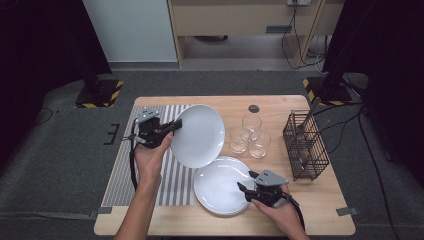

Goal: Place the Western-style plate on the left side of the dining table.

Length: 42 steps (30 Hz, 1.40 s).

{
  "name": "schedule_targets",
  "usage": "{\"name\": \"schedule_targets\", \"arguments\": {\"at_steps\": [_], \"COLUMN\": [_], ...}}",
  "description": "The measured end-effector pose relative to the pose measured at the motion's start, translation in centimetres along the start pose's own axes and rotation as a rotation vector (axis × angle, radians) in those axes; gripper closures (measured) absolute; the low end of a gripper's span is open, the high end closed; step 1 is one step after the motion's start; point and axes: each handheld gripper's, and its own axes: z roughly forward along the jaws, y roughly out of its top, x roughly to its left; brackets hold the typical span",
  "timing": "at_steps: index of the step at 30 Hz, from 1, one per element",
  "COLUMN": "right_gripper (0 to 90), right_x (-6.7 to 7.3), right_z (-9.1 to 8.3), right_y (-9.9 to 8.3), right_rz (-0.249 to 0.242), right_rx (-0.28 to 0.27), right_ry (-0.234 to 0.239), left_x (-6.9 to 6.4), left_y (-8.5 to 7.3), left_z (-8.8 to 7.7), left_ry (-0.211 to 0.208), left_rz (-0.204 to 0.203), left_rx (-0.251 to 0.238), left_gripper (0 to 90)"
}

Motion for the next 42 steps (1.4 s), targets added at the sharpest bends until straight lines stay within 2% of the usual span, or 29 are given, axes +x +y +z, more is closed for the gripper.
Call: {"name": "schedule_targets", "arguments": {"at_steps": [4, 9, 16, 22, 26, 29, 30, 32, 37, 39, 42], "right_gripper": [39.2, 39.1, 38.9, 38.8, 38.2, 33.4, 29.0, 28.2, 18.9, 15.8, 13.8], "right_x": [0.0, 0.0, -0.1, -0.5, -0.4, -0.3, -0.3, -0.2, 0.0, -0.1, -0.3], "right_z": [0.1, 0.1, 0.0, -0.1, -0.2, -0.1, -0.1, -0.1, -0.4, -0.7, -1.4], "right_y": [0.0, -0.1, -0.1, -0.2, -0.1, -0.1, -0.1, -0.1, 0.5, 0.6, 0.5], "right_rz": [0.002, -0.007, -0.006, 0.004, 0.004, 0.005, 0.002, -0.004, -0.024, -0.010, -0.017], "right_rx": [0.005, 0.009, 0.009, 0.005, 0.001, 0.008, 0.019, 0.016, 0.002, 0.000, 0.001], "right_ry": [-0.001, -0.004, -0.011, -0.021, -0.018, -0.010, 0.002, 0.000, 0.002, 0.013, 0.009], "left_x": [0.8, 1.4, 2.2, 3.5, 4.0, 4.3, 4.5, 4.7, 5.7, 6.0, 6.5], "left_y": [0.4, 0.5, 0.6, 0.5, 0.5, 0.5, 0.4, 0.3, 0.0, 0.0, -0.2], "left_z": [-0.5, -0.9, -1.4, -1.5, -1.8, -1.9, -2.1, -2.1, -2.6, -2.9, -3.3], "left_ry": [0.009, -0.002, 0.037, 0.048, 0.057, 0.062, 0.064, 0.065, 0.075, 0.080, 0.092], "left_rz": [-0.012, -0.026, -0.011, -0.038, -0.040, -0.038, -0.039, -0.039, -0.048, -0.050, -0.055], "left_rx": [-0.011, -0.020, -0.018, -0.042, -0.048, -0.053, -0.060, -0.063, -0.067, -0.069, -0.071], "left_gripper": [85.7, 85.7, 85.7, 85.7, 85.7, 85.7, 85.7, 85.7, 85.7, 85.7, 85.7]}}
